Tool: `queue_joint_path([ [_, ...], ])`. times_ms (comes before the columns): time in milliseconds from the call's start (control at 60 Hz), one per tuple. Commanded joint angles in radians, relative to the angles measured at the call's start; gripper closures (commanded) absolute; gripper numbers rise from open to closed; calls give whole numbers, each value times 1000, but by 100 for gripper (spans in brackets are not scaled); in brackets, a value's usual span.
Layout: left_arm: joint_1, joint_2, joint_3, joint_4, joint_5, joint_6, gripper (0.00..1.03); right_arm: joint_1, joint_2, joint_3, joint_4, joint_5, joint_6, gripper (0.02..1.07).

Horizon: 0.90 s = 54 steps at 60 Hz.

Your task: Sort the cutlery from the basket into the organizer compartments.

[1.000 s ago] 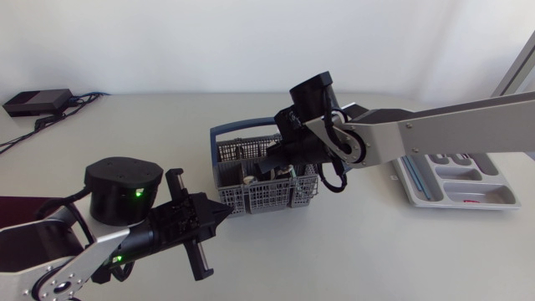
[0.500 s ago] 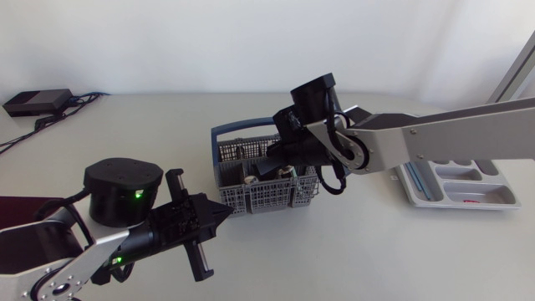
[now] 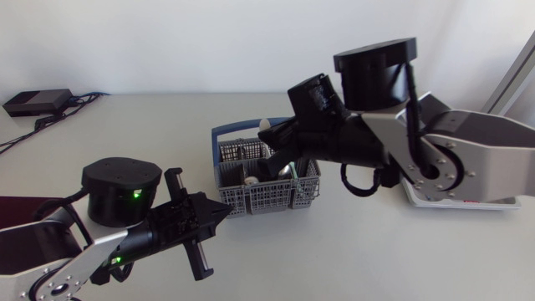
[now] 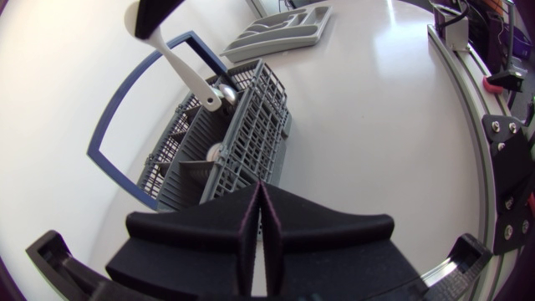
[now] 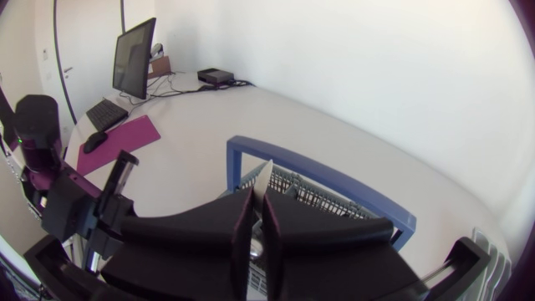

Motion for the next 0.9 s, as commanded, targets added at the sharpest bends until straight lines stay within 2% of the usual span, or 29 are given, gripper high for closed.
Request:
queue_joint_path([
  [0,-8,-4,-29,-6,-8,-11,100,-16,-50,-34,-2,-25,-9,101],
  [167,-7,7,-26,-4,-8,-9,100,-53,-136,-31,-43,-58,-5,101],
  [367,-5,20,-11,-3,-8,-9,100,-163,-254,-14,-160,-104,-6,101],
  [600,-8,56,78,-27,-32,-32,100,-466,-372,-51,-305,-264,-84,101],
  [783,-22,100,202,-87,-32,-84,100,-703,-407,-88,-411,-316,-238,101],
  [883,-38,128,254,-115,-32,-107,100,-831,-410,-125,-417,-347,-318,101],
])
